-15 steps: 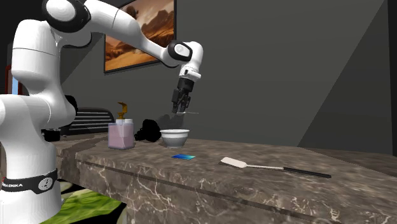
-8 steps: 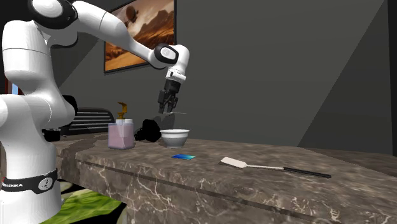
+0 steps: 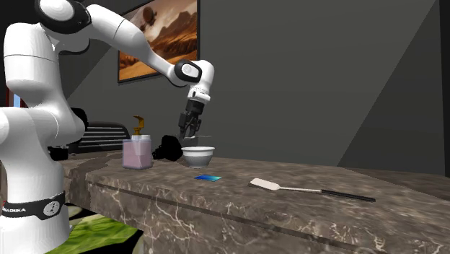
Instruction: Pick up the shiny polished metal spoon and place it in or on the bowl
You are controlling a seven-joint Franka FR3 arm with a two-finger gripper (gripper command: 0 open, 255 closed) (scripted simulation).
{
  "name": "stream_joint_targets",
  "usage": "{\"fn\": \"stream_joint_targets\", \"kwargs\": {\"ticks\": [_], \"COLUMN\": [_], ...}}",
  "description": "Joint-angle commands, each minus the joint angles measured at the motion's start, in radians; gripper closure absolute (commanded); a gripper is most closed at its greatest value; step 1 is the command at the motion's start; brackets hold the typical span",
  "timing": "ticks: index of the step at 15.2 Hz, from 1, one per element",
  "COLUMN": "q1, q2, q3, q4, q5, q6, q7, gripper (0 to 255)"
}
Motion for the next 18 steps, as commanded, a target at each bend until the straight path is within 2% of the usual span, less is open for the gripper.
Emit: {"fn": "stream_joint_targets", "kwargs": {"ticks": [1,6,14,15,18], "q1": [0.001,0.003,0.003,0.003,0.003], "q2": [0.005,0.027,0.027,0.027,0.027], "q3": [0.003,0.008,0.008,0.008,0.008], "q4": [-0.023,-0.065,-0.065,-0.065,-0.065], "q5": [-0.001,-0.008,-0.008,-0.008,-0.008], "q6": [0.029,0.09,0.09,0.09,0.09], "q7": [0.0,0.003,0.003,0.003,0.003], "gripper": [255,255,255,0,0]}}
